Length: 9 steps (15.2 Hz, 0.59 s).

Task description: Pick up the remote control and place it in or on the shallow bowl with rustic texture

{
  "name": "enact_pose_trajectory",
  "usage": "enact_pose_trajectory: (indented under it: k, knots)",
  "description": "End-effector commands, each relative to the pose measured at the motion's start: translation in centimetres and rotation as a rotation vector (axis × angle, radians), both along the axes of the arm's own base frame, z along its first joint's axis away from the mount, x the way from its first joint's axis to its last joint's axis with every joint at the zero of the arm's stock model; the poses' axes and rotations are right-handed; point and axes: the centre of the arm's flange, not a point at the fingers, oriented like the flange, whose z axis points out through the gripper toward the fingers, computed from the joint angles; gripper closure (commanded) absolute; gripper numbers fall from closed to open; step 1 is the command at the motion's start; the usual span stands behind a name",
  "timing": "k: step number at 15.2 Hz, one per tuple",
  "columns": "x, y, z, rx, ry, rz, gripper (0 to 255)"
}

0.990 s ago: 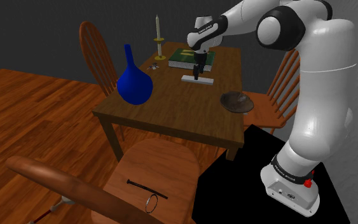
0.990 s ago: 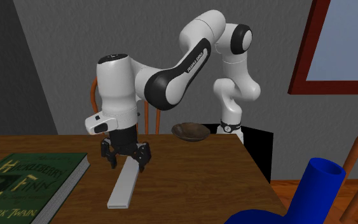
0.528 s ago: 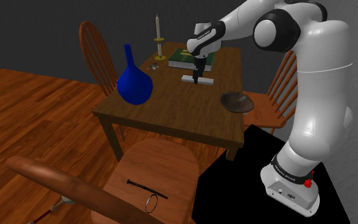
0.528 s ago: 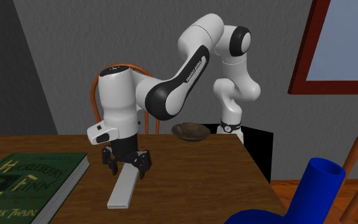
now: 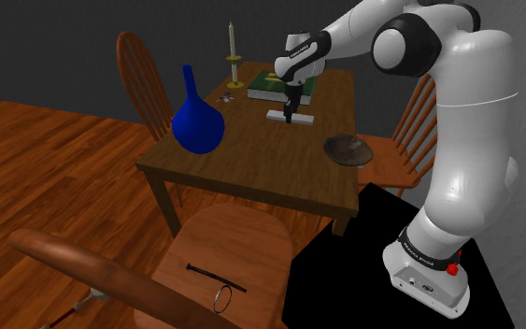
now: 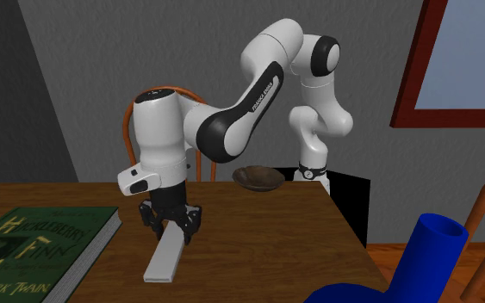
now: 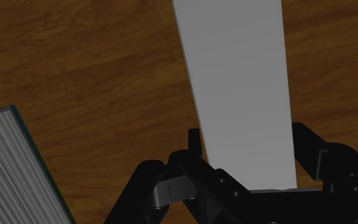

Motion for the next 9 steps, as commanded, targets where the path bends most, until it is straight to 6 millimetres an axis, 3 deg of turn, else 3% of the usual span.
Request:
enact_pose_trajectory:
  k: [1,7,9]
  knots:
    - [0.0,0.0,-0.1,0.001,0.002,0.0,255]
    - [0.0,0.0,-0.1,0.001,0.002,0.0,255]
    - [0.0,0.0,1.0,0.001,0.002,0.0,255]
